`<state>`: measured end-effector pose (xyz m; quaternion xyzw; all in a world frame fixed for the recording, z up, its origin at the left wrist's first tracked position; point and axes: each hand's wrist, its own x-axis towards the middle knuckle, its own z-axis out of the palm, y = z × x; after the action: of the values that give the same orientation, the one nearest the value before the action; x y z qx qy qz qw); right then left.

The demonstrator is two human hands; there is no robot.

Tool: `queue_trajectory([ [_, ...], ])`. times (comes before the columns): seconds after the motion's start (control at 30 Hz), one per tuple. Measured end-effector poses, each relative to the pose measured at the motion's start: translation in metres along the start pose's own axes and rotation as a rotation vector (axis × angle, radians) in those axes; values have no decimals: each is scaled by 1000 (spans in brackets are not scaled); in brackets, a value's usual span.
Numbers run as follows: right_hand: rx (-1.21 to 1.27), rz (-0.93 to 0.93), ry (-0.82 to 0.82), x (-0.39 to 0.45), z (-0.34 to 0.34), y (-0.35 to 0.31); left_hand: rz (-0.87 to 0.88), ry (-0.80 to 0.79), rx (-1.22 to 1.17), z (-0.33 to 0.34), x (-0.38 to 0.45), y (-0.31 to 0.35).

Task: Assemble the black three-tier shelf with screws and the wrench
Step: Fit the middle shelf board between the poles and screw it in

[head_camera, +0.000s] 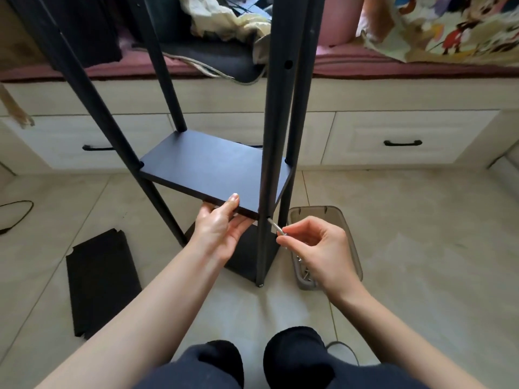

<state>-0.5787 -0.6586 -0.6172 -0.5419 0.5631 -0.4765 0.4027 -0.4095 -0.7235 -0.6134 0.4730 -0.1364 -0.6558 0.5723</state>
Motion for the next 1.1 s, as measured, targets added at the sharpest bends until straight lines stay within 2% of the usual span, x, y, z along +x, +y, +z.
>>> queue_trajectory([
  [1.1,50,-33,110,0,12,4,-2,-21,-31,-1,6,-3],
])
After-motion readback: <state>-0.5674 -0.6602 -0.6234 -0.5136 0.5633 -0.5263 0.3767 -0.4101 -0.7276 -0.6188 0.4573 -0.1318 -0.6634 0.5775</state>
